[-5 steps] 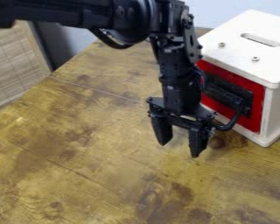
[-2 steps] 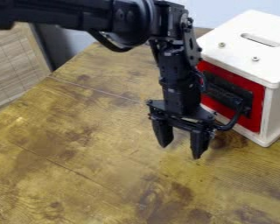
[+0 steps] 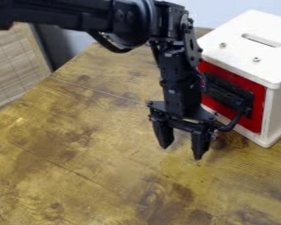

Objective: Close the drawer

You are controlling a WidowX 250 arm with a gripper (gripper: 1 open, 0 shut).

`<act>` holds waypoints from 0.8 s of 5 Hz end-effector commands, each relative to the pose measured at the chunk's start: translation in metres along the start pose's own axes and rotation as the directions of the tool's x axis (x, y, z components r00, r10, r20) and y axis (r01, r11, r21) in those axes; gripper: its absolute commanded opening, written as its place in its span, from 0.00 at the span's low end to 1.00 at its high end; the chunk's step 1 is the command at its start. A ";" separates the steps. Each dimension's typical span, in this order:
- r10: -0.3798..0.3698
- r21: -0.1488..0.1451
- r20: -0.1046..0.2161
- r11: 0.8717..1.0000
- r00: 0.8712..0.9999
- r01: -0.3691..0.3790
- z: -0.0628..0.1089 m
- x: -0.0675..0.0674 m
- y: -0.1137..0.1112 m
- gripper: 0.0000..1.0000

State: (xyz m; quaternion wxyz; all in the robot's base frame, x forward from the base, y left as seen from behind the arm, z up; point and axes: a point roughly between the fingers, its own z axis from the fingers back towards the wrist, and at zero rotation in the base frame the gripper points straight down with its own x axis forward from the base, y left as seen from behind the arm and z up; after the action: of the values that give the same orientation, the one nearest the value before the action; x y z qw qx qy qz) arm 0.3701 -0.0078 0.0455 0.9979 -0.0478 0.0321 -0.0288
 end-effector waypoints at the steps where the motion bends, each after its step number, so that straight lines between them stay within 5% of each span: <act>1: -0.007 0.000 0.111 1.000 0.994 0.007 0.036 0.005 -0.007 1.00; 4: 0.013 -0.006 0.128 1.000 0.992 -0.012 0.038 0.005 -0.010 1.00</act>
State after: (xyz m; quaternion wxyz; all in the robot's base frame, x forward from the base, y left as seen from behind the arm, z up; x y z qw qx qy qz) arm 0.3692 -0.0085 0.0417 0.9984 -0.0492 0.0258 -0.0110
